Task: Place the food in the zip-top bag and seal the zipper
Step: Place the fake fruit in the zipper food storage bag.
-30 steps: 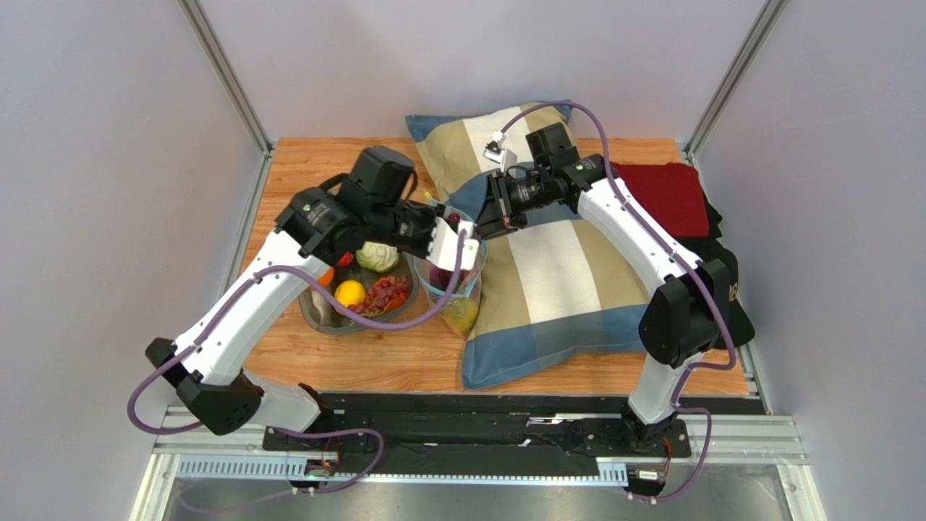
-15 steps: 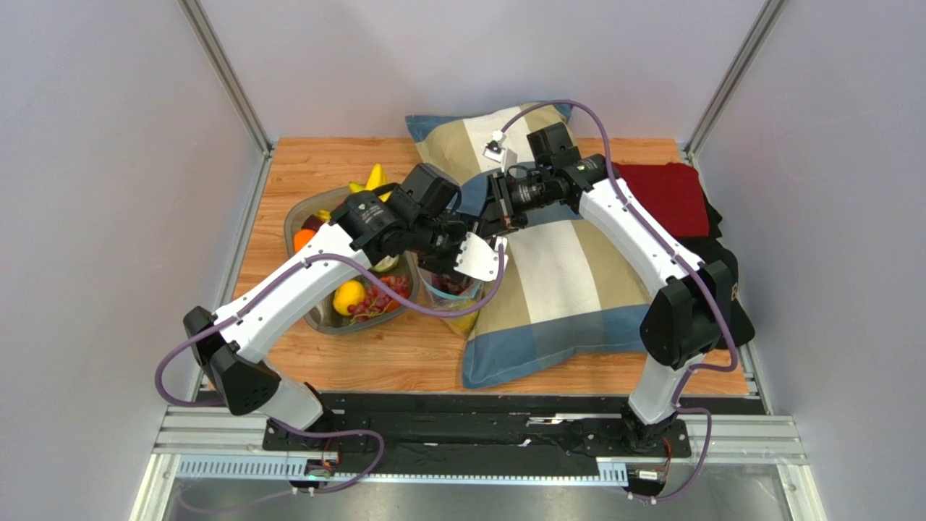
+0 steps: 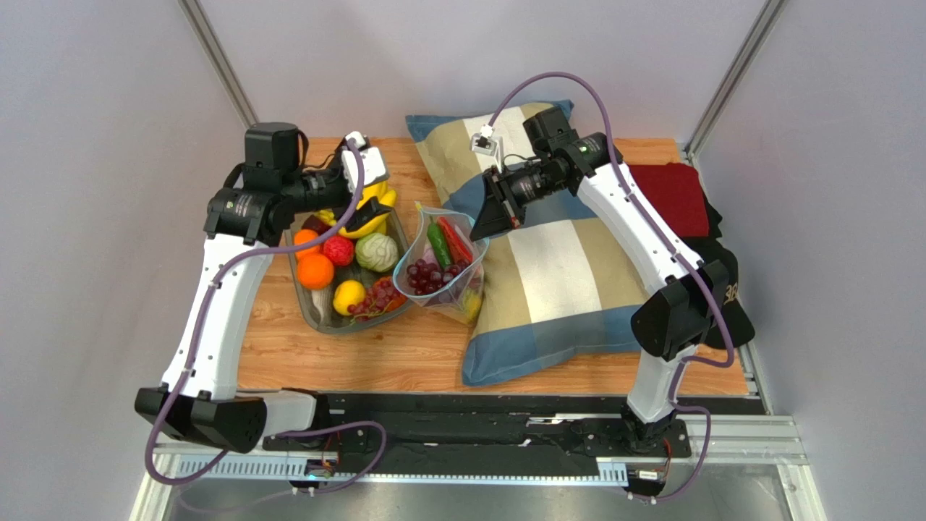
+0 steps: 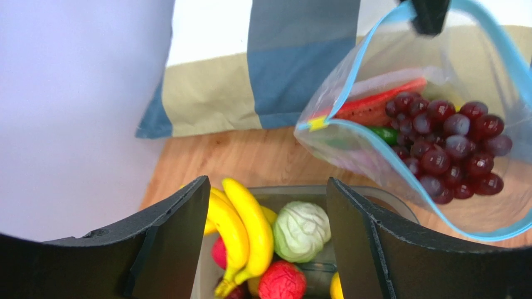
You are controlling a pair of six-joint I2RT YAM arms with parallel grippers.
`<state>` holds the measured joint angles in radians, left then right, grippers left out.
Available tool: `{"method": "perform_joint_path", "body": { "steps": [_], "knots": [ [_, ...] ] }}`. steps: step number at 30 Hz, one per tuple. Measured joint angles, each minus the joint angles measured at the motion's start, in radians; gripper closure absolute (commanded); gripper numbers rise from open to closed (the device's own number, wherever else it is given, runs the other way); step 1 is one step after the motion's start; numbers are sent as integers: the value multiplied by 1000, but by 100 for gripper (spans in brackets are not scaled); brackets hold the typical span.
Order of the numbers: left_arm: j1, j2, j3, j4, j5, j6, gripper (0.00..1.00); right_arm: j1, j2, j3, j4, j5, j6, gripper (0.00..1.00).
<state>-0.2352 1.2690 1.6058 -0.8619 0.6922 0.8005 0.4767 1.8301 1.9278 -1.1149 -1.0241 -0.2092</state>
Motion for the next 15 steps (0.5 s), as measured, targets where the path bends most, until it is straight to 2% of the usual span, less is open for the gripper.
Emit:
{"method": "perform_joint_path", "body": {
  "steps": [3,9,15],
  "knots": [
    [91,21,-55,-14,94,59,24,16,14,58,-90,1,-151,100],
    [100,63,-184,-86,223,268,24,71,14,66,-198,13,-362,100],
    [69,89,-201,-167,298,446,39,111,14,66,-234,22,-470,100]
  ]
}}
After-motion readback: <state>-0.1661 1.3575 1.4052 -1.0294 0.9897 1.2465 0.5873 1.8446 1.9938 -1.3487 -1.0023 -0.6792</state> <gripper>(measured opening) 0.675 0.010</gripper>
